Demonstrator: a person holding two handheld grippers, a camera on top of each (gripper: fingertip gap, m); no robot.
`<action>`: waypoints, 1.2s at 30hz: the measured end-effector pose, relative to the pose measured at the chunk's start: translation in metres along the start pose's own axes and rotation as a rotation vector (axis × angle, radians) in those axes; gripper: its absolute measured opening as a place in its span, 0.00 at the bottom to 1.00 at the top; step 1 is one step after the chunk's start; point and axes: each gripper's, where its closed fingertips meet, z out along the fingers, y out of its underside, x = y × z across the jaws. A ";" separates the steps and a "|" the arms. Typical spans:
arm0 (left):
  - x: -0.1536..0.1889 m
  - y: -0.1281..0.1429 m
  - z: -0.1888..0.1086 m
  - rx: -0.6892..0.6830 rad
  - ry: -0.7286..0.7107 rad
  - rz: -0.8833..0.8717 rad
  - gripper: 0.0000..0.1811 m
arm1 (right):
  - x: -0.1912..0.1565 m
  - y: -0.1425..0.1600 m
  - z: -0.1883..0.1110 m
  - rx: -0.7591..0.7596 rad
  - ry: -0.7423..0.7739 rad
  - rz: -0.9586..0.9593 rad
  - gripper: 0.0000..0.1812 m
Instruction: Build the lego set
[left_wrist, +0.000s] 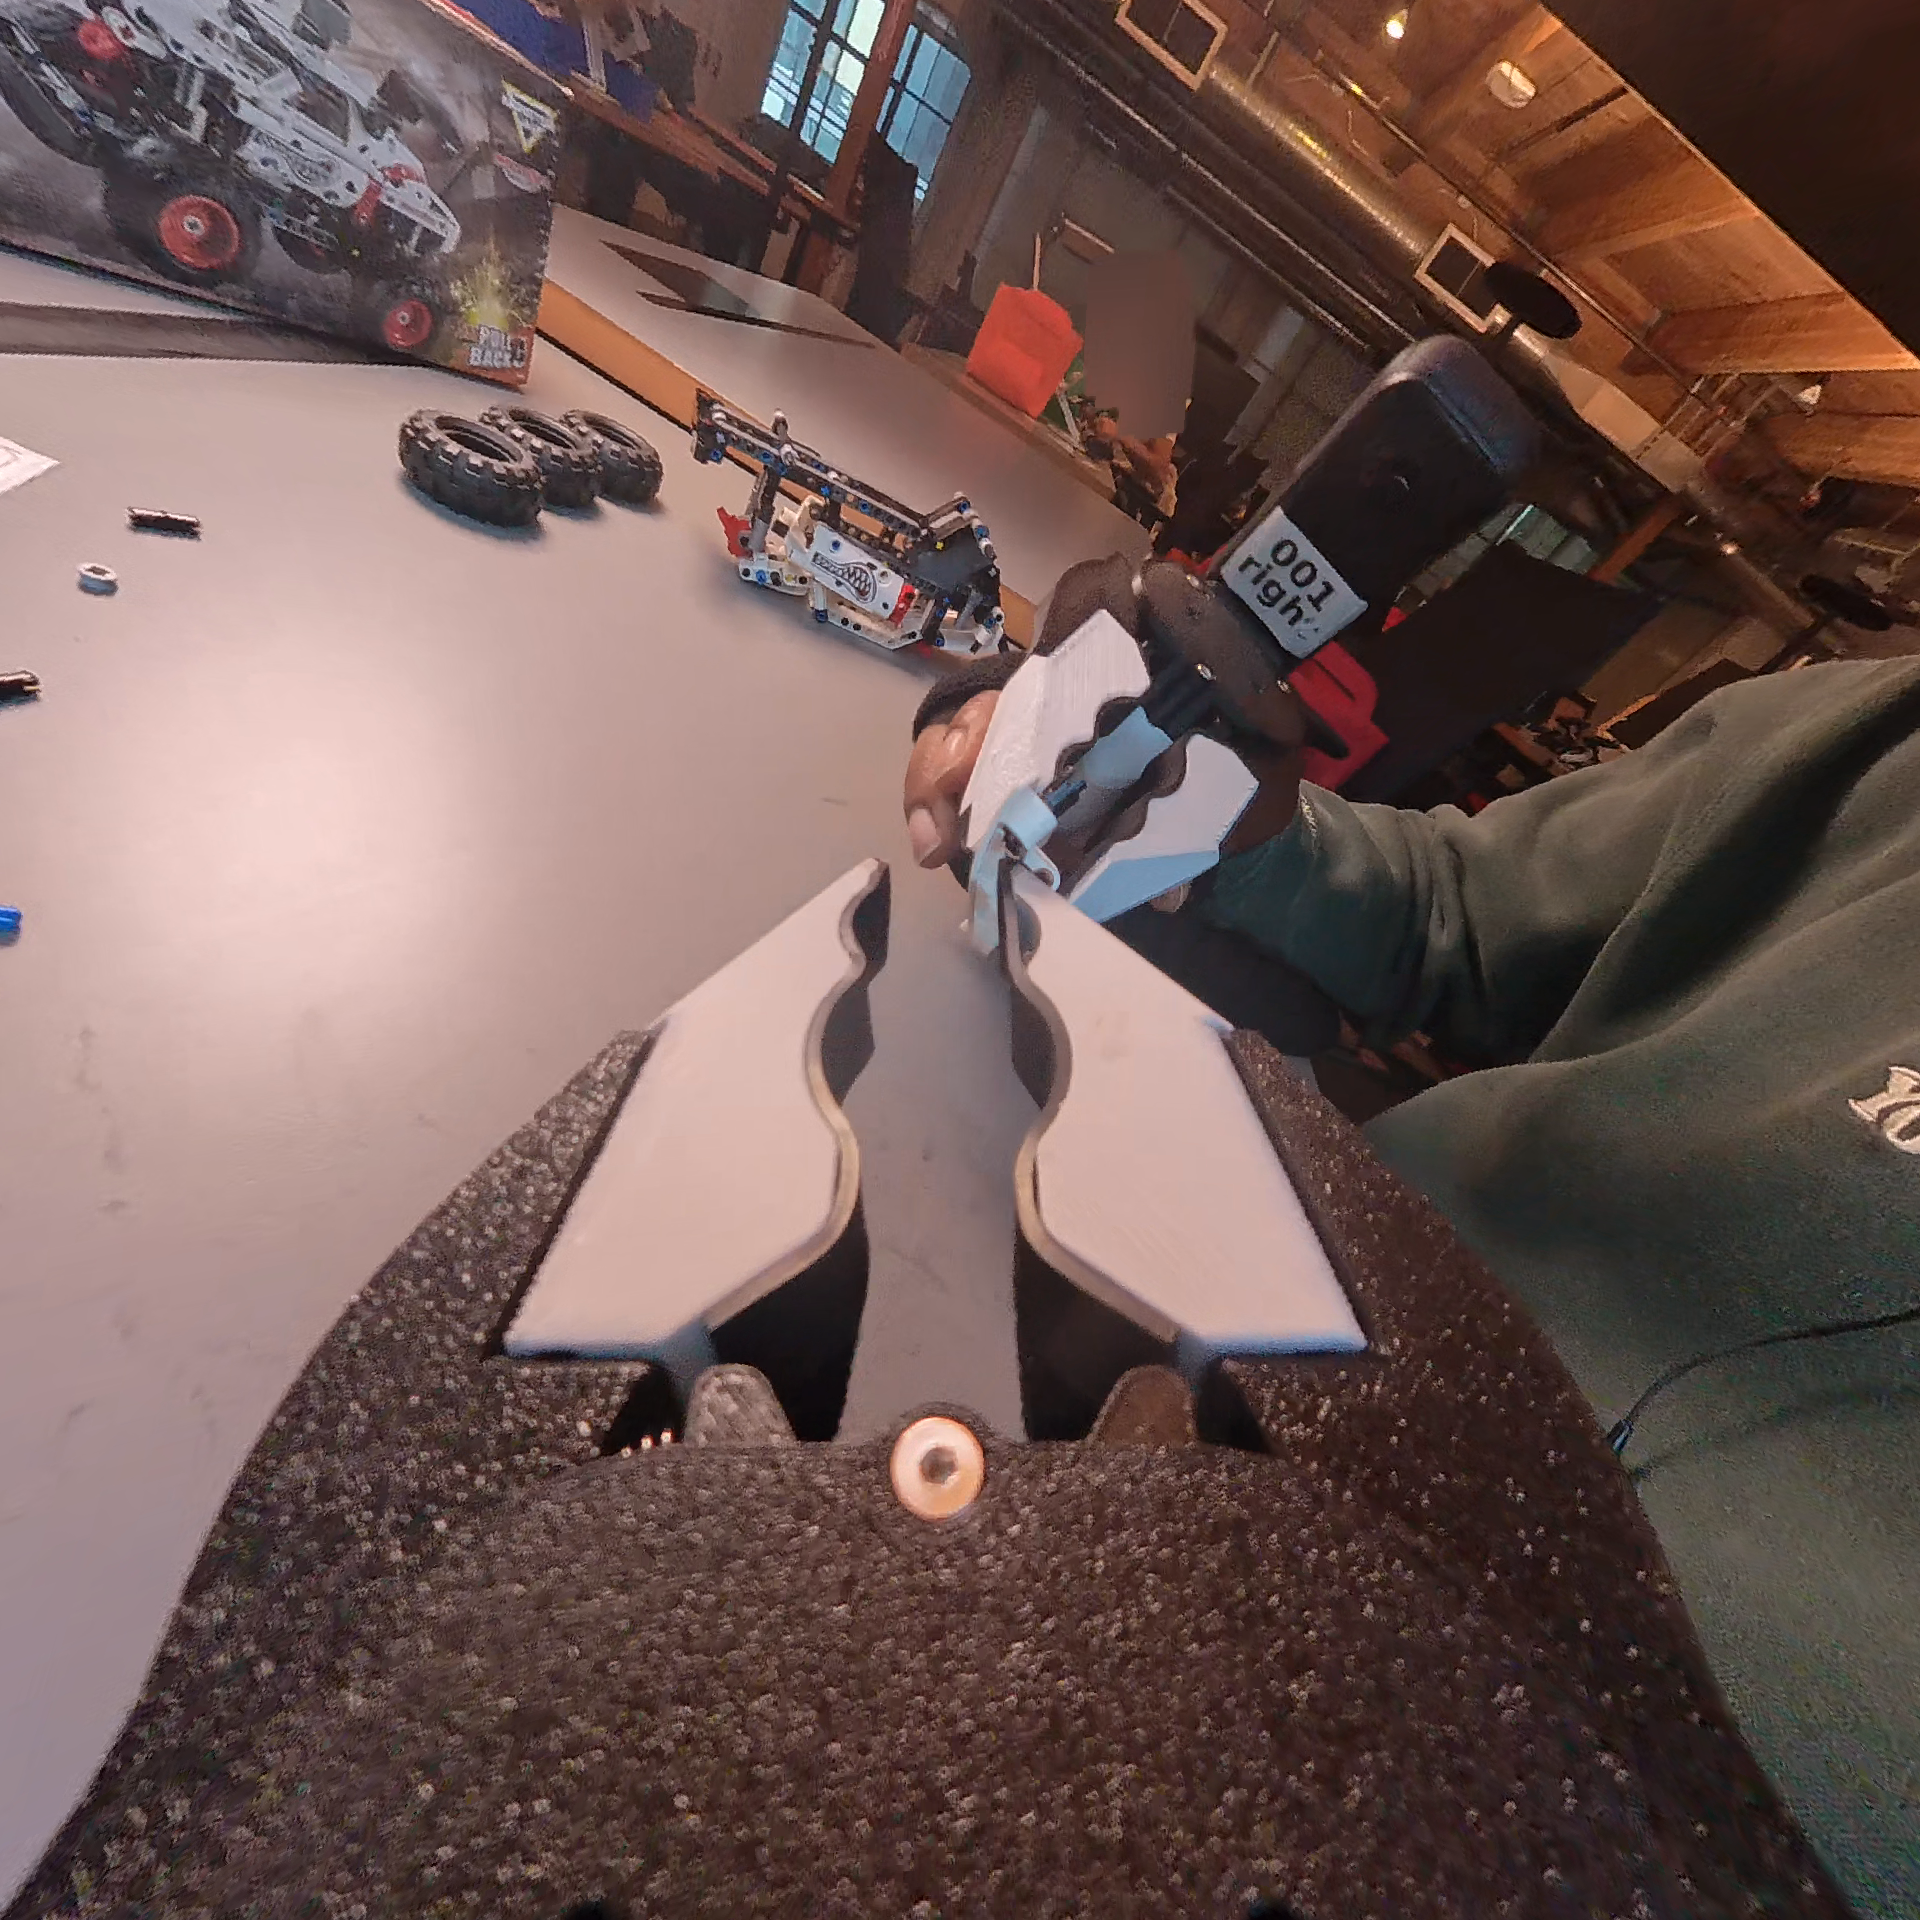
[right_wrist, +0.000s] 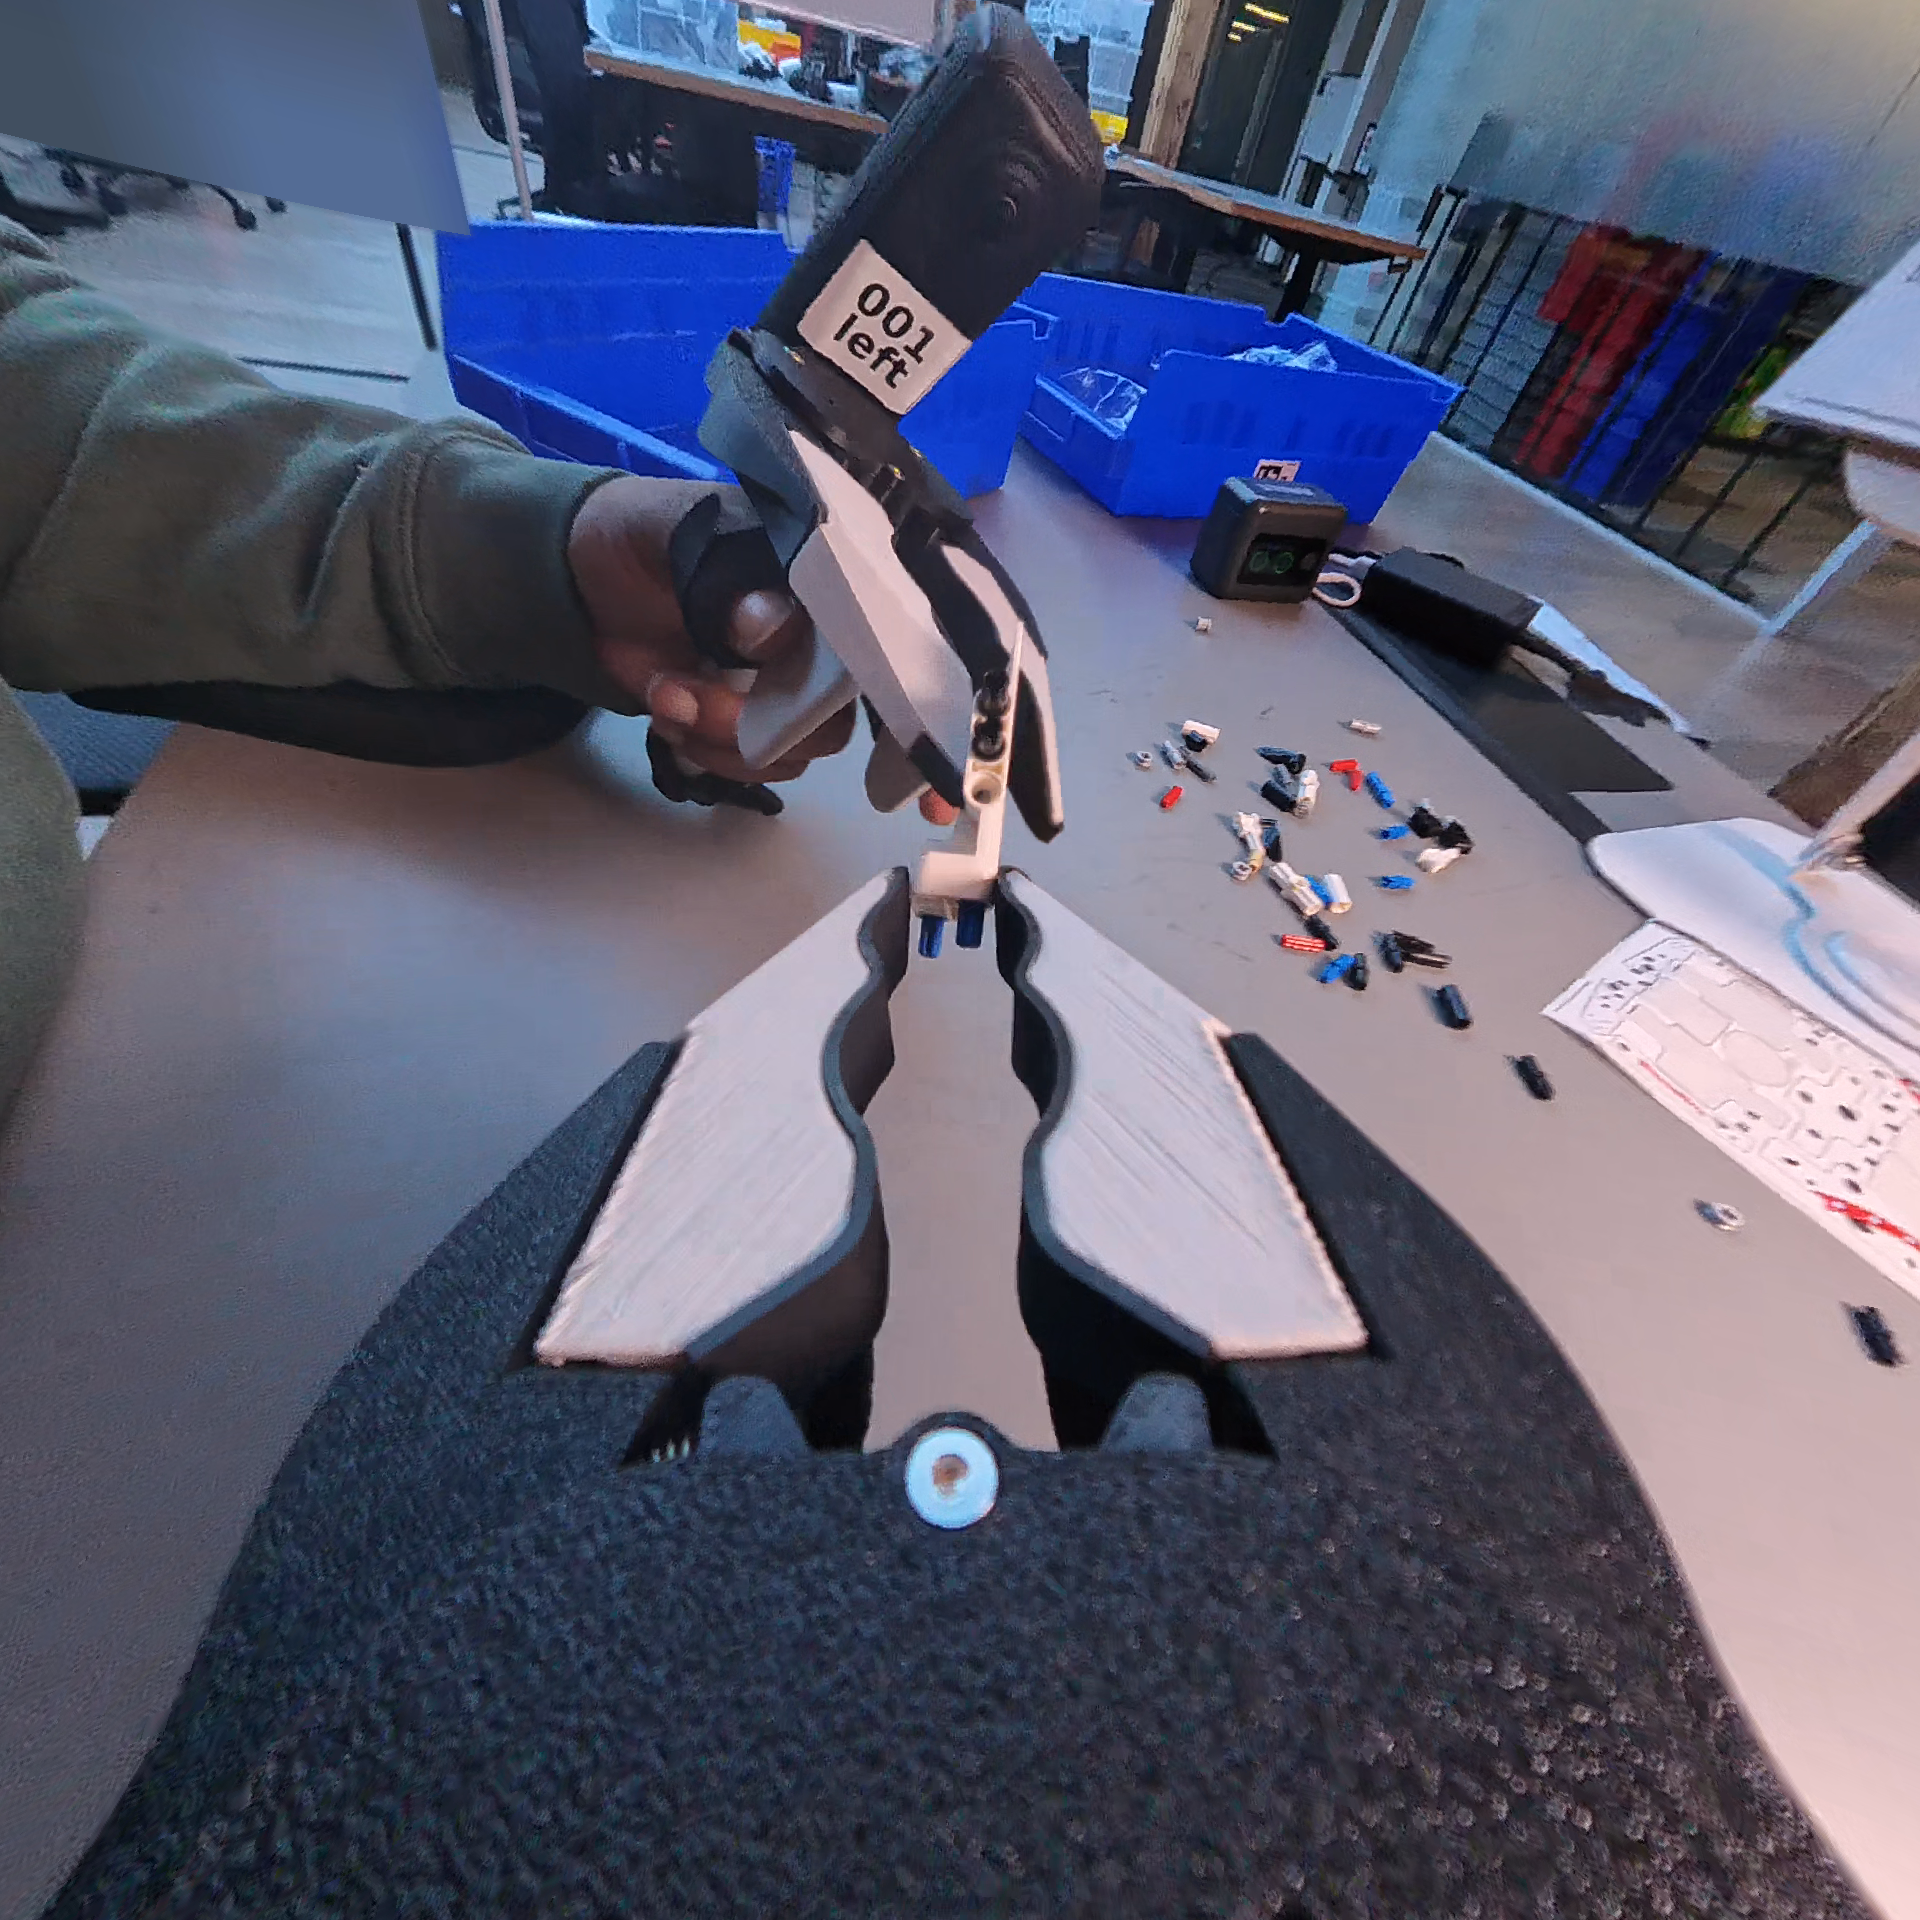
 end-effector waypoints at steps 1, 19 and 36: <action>-0.001 -0.003 -0.002 0.014 -0.007 0.004 0.13 | 0.002 0.000 -0.001 -0.007 0.025 -0.043 0.08; -0.021 0.059 -0.007 -0.413 -0.141 0.109 0.18 | -0.001 0.040 0.022 -0.261 0.259 -1.038 0.08; -0.045 0.092 -0.017 -0.650 -0.264 0.450 0.17 | 0.022 0.038 -0.008 -0.165 0.144 -0.317 0.25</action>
